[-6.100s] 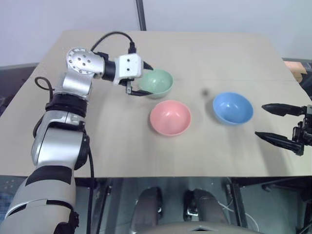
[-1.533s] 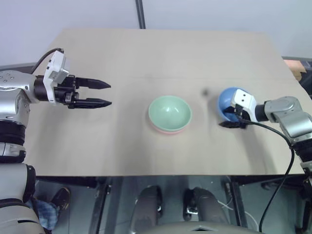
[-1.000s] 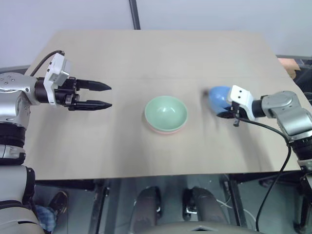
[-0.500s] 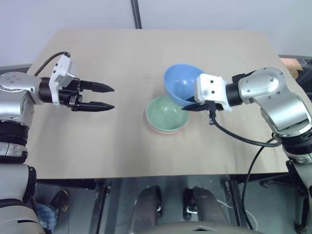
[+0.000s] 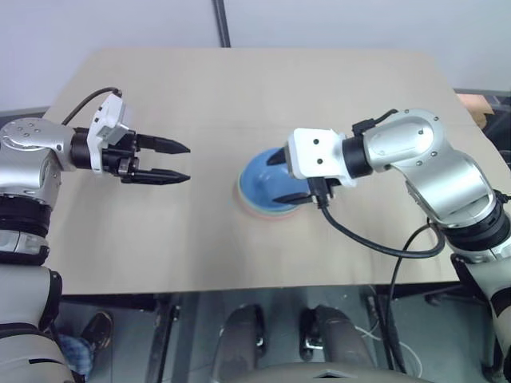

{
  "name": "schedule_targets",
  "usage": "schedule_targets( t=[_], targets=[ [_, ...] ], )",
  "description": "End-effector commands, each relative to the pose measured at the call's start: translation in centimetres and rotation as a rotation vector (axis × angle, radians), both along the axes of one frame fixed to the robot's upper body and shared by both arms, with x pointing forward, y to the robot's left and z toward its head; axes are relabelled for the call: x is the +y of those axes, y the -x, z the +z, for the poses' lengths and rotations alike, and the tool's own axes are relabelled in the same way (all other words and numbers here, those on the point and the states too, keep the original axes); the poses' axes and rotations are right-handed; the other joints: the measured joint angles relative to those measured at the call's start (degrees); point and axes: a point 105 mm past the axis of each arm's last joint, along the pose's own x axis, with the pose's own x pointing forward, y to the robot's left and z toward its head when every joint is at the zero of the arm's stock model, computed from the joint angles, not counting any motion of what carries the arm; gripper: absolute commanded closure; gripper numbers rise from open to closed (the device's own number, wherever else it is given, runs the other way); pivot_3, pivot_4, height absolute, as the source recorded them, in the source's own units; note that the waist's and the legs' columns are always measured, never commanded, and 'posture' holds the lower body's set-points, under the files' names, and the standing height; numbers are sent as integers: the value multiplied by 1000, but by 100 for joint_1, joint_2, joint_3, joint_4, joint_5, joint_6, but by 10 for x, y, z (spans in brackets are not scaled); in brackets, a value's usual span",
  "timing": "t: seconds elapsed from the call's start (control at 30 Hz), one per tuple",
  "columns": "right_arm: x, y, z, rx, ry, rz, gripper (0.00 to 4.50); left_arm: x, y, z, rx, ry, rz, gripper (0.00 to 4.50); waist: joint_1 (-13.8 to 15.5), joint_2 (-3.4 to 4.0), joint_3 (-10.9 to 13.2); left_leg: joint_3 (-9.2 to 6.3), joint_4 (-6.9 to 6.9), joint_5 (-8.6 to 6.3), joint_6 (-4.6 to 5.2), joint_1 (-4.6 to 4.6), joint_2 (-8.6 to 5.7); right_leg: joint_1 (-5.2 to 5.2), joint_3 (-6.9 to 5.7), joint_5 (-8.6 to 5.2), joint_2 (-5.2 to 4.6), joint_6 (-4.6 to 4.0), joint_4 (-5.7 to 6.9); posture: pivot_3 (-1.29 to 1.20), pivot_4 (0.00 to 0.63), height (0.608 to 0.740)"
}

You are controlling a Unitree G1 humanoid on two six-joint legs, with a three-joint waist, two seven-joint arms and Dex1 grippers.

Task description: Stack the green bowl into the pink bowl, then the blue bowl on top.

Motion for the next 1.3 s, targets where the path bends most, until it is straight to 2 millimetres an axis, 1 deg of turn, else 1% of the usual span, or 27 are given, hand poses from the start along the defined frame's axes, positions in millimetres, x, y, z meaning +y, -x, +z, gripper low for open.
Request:
schedule_targets(
  t=[0.03, 0.13, 0.2, 0.3, 0.33, 0.47, 0.57, 0.6, 0.67, 0.73, 0.9, 1.0, 1.17, 1.3],
  targets=[
    [-2, -2, 16, -74, -19, -16, 1018, 0, 1, 12, -47, 1, -8, 1148, 0, 0, 0, 0, 0, 0, 0, 0, 0, 0, 0, 0, 0, 0, -1, 0, 150, 740],
    [-12, -8, 17, -73, -25, -54, 1018, 0, 1, 11, -48, 1, -10, 1148, 7, 0, 0, 0, 0, 0, 0, 0, 0, 1, -1, 0, -1, 0, -1, 0, 150, 740],
    [-23, -12, 19, -46, -58, -94, 1018, 1, 2, 10, -47, -3, -8, 1148, 11, -1, -1, 0, 0, 0, 0, 0, -1, 1, -1, 0, -1, 0, -1, 0, 150, 740],
    [-41, -22, 29, -1, -184, -167, 1018, 2, 3, 8, -43, -3, -6, 1148, 7, -2, -1, 0, 0, 0, 0, 0, -2, 1, 0, 0, -2, 0, -2, 0, 150, 740],
    [-50, -25, 33, 13, -234, -192, 1018, 3, 4, 7, -39, -3, -5, 1148, 8, -2, -1, 0, 0, 0, 0, 0, -2, 2, -1, 0, -1, 0, -2, 0, 150, 740],
    [-80, -14, 44, 66, -407, -175, 1018, 2, 6, 0, -35, 4, -12, 1148, 11, -3, -2, 1, -4, 0, 0, 1, -2, 2, 0, 1, -1, 0, -2, 0, 150, 740],
    [-107, -13, 34, 107, -432, -245, 1018, 0, 6, -2, -32, 23, -17, 1148, 36, -3, -2, -3, -6, 0, 0, 1, -4, 5, -3, 11, -2, -18, -6, 0, 150, 740],
    [-119, -12, 28, 114, -431, -271, 1018, 0, 8, -5, -25, 26, -19, 1148, 36, -3, -2, -3, -5, 0, 0, 1, -4, 6, -3, 11, -2, -17, -6, 0, 150, 740],
    [-139, -8, 21, 140, -440, -309, 1018, 0, 10, -10, -11, 37, -16, 1148, 41, -3, -2, -4, -6, 0, 0, 2, -5, 9, -4, 5, -4, -7, -8, 0, 150, 740],
    [-153, -2, 18, 176, -444, -336, 1018, 1, 11, -13, -3, 45, -10, 1148, 25, -2, -1, -4, -8, 0, 1, 5, -6, 9, -3, 0, -5, 1, -8, 0, 150, 740],
    [-177, 16, 8, 250, -434, -382, 1018, 3, 12, -16, 2, 67, 1, 1148, 9, -2, -1, -4, -9, 0, 0, 12, 1, 11, -2, 0, 2, 1, -3, 0, 150, 740],
    [-192, 19, 1, 270, -420, -416, 1018, 2, 13, -18, 9, 76, 2, 1148, 13, -2, -1, -4, -9, -1, 1, 13, 0, 13, -1, 0, 0, 1, -5, 0, 150, 740],
    [-201, 20, -3, 292, -424, -442, 1018, 0, 13, -18, 5, 83, -2, 1148, 14, -2, -1, -3, -8, -1, 2, 13, 0, 12, 1, 0, -1, 1, -5, 0, 150, 740],
    [-202, 18, -6, 297, -427, -449, 1018, -2, 13, -16, -8, 89, -12, 1148, 18, -2, -1, -5, -8, -2, 2, 12, 0, 12, 0, 0, -1, 1, -6, 0, 150, 740]
  ],
)
